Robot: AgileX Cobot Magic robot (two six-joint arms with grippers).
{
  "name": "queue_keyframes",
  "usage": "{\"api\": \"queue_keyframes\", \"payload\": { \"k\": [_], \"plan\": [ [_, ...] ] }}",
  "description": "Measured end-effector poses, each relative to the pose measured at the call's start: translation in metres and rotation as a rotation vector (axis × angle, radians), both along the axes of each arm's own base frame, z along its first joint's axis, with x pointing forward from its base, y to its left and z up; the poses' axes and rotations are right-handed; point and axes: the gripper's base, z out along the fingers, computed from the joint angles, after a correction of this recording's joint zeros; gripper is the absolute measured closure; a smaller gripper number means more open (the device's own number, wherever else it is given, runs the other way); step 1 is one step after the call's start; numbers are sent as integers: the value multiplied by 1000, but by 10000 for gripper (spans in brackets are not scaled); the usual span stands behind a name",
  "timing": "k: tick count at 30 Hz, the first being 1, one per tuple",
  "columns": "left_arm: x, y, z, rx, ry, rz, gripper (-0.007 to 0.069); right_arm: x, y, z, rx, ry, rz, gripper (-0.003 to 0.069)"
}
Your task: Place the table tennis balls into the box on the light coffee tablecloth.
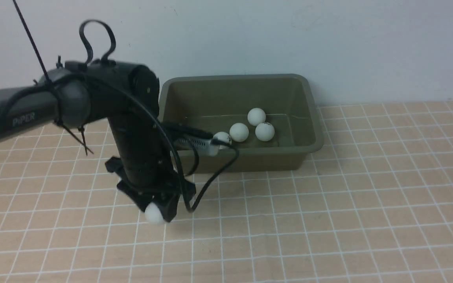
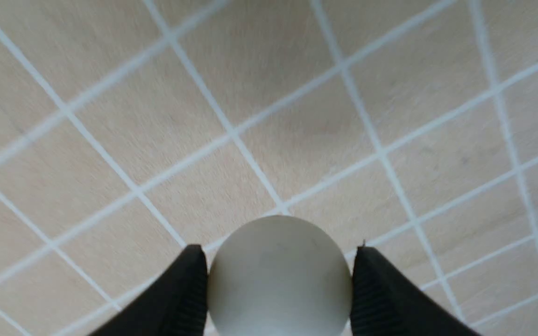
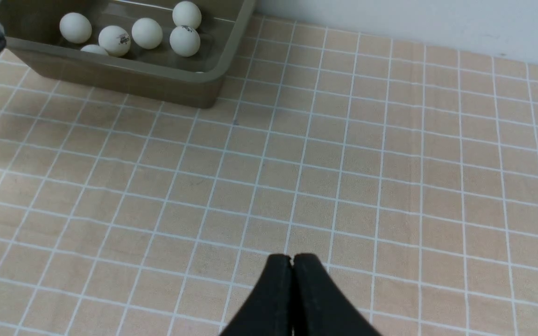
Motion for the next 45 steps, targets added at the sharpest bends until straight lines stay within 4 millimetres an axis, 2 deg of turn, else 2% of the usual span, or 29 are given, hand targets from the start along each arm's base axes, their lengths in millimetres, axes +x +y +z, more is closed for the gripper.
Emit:
{"api": "queue_keyframes", "payload": {
  "k": [2,4,6,7,8,10,11,13,16,19,20,23,26,29,31,34,38,41,43,44,45],
  "plan": [
    [16,-6,32,-40,-108,-19,309,0,0,0,0,0,0,677],
    [23,-9,48,-58,-168,-25,309,0,0,0,0,0,0,677],
    [34,-12,79,-81,-274,-32,309,0,0,0,0,0,0,677],
    [38,-12,89,-83,-311,-34,309,0,0,0,0,0,0,677],
    [39,-12,91,-83,-318,-34,309,0,0,0,0,0,0,677],
    [51,-16,109,-116,-437,-24,309,0,0,0,0,0,0,677],
    [52,-16,109,-118,-442,-24,309,0,0,0,0,0,0,677],
    [66,-21,108,-155,-516,8,309,0,0,0,0,0,0,677],
    [77,-26,94,-162,-519,20,309,0,0,0,0,0,0,677],
    [93,-32,58,-143,-474,22,309,0,0,0,0,0,0,677],
    [94,-33,56,-142,-472,22,309,0,0,0,0,0,0,677],
    [105,-37,29,-132,-427,24,309,0,0,0,0,0,0,677],
    [110,-41,18,-143,-408,30,307,0,0,0,0,0,0,677],
    [113,-43,13,-156,-411,33,267,0,0,0,0,0,0,677],
    [115,-44,12,-163,-425,30,197,0,0,0,0,0,0,677],
    [116,-44,13,-167,-436,29,136,0,0,0,0,0,0,677],
    [115,-43,15,-158,-432,24,96,0,0,0,-1,0,0,677],
    [109,-38,25,-102,-399,4,147,0,0,0,-2,-4,-2,677],
    [101,-30,44,-47,-399,-10,263,1,0,2,-4,-24,-3,677],
    [101,-29,46,-43,-402,-10,291,2,0,2,-4,-29,-2,677],
    [94,-23,66,-11,-425,-15,399,2,0,3,-7,-46,0,677]
  ]
}}
